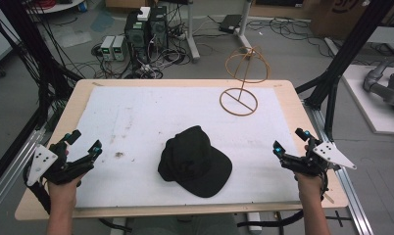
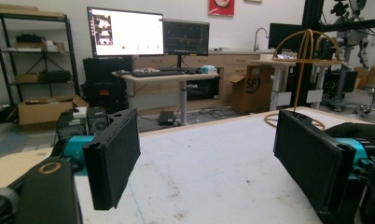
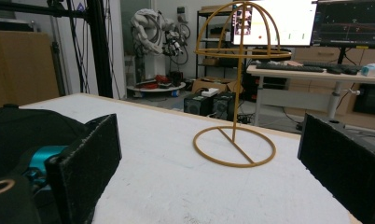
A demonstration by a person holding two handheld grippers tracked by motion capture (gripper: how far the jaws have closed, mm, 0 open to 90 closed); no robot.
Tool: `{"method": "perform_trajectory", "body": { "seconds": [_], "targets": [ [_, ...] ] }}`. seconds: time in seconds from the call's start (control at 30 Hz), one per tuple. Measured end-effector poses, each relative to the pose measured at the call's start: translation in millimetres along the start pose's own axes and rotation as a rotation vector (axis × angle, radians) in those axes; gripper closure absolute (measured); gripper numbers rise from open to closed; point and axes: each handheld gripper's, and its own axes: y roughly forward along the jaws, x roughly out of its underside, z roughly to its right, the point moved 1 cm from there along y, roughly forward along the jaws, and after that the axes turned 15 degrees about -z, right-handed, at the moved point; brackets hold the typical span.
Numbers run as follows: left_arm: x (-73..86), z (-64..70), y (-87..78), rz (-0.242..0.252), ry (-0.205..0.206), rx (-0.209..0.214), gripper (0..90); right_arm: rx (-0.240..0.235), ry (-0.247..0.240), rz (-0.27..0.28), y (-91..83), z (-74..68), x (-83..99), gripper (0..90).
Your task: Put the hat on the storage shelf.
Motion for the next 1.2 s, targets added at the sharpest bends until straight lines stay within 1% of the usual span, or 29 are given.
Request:
{"method": "perform_trajectory", "body": {
  "seconds": [0.03,0.13,0.3,0.4,0.43,0.53,0.63,0.67,0.77,0.83,0.93,1.0,1.07,1.1,1.2],
  "targets": [
    [-0.3,-0.3,0.2,-0.005,-0.005,0.005,23.0,0.001,0.0,-0.001,0.1,0.1,0.0,5.5],
    [-0.2,0.0,-0.2,-0.009,0.0,0.006,23.3,0.001,-0.003,-0.001,0.6,0.3,0.0,5.6],
    [-1.0,-0.1,-1.3,-0.002,0.0,0.013,23.3,-0.004,-0.005,-0.001,1.1,-0.1,-0.2,5.5],
    [-2.6,2.1,-0.7,-0.001,0.006,0.032,23.3,-0.005,-0.006,-0.001,1.2,0.4,0.2,5.5],
    [-2.6,2.1,-0.7,-0.001,0.006,0.032,23.3,-0.004,0.0,0.0,1.1,0.3,0.0,5.6],
    [-5.2,4.1,-0.1,-0.002,0.005,0.066,24.2,-0.005,0.002,-0.001,0.9,0.4,0.0,5.5],
    [-6.6,7.1,2.6,-0.011,0.003,0.117,24.5,-0.004,0.0,0.0,0.8,1.0,0.3,5.6],
    [-6.6,7.1,2.6,-0.011,0.003,0.117,24.5,-0.004,-0.001,-0.002,0.7,1.0,0.4,5.5],
    [-6.8,9.5,5.6,-0.023,0.0,0.153,24.2,-0.002,-0.001,-0.001,0.2,1.4,0.6,5.6],
    [-7.4,11.5,7.2,-0.03,0.007,0.167,23.7,0.0,0.002,0.001,-0.3,1.9,0.5,5.5],
    [-9.0,16.9,11.1,-0.046,0.019,0.207,22.8,-0.001,0.003,0.001,-0.4,2.2,0.6,5.6],
    [-9.2,18.4,12.1,-0.05,0.024,0.213,22.5,-0.002,0.004,0.001,-0.3,2.0,0.6,5.5],
    [-9.6,21.3,14.2,-0.053,0.031,0.228,22.4,-0.005,0.003,-0.006,-0.3,1.7,1.0,5.5],
    [-9.8,22.9,15.3,-0.057,0.042,0.236,21.9,-0.004,0.005,-0.006,-0.2,1.5,1.0,5.5],
    [-10.6,28.2,18.0,-0.061,0.06,0.246,21.5,-0.005,0.003,-0.004,-0.6,1.9,1.2,5.5]
  ]
}}
